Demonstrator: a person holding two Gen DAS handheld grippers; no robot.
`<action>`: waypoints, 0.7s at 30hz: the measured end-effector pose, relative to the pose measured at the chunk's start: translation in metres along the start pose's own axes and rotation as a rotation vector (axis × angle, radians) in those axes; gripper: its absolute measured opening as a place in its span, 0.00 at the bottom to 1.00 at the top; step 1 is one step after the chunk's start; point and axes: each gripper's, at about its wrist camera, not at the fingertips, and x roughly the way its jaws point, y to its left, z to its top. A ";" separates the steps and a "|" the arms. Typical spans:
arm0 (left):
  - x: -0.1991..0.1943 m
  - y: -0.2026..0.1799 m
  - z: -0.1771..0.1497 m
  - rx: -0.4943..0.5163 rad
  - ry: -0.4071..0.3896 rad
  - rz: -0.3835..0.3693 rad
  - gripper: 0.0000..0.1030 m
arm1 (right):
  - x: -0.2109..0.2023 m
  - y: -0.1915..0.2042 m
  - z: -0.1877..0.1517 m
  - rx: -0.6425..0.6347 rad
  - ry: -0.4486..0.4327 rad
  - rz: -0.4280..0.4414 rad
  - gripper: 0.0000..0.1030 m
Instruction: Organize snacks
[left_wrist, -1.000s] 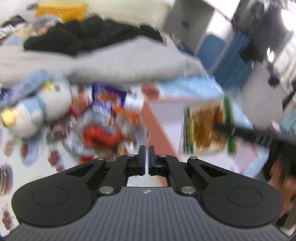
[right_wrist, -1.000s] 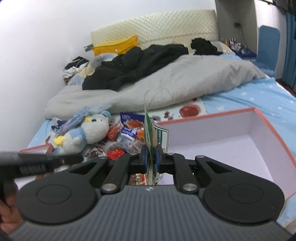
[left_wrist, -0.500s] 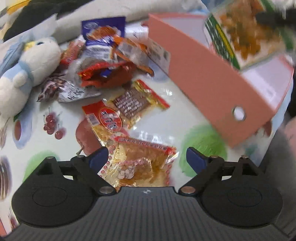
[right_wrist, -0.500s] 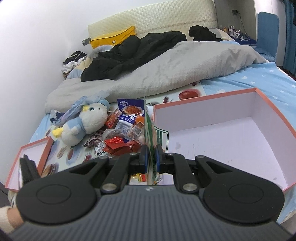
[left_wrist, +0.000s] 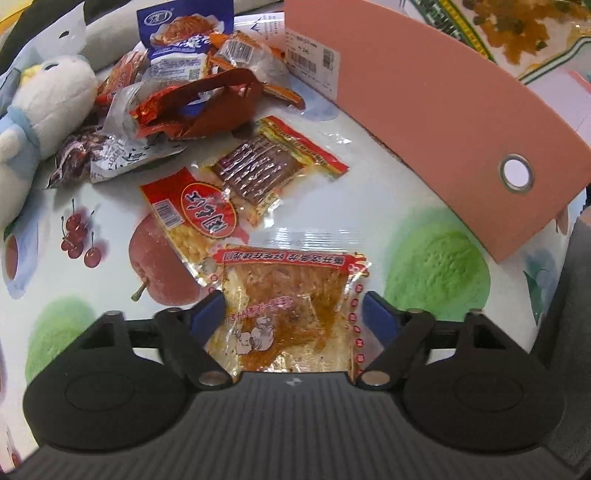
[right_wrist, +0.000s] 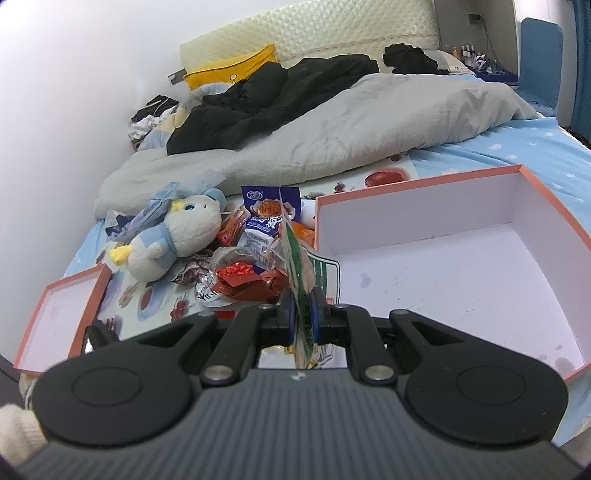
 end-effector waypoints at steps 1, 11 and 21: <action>-0.001 -0.001 0.001 0.000 -0.002 0.002 0.71 | 0.001 0.000 0.000 0.000 0.001 -0.001 0.12; -0.011 0.002 0.010 -0.072 0.005 0.054 0.43 | 0.005 0.004 0.002 -0.017 0.008 0.000 0.12; -0.052 0.012 0.050 -0.235 -0.055 0.067 0.42 | 0.000 0.009 0.018 -0.038 -0.015 0.021 0.12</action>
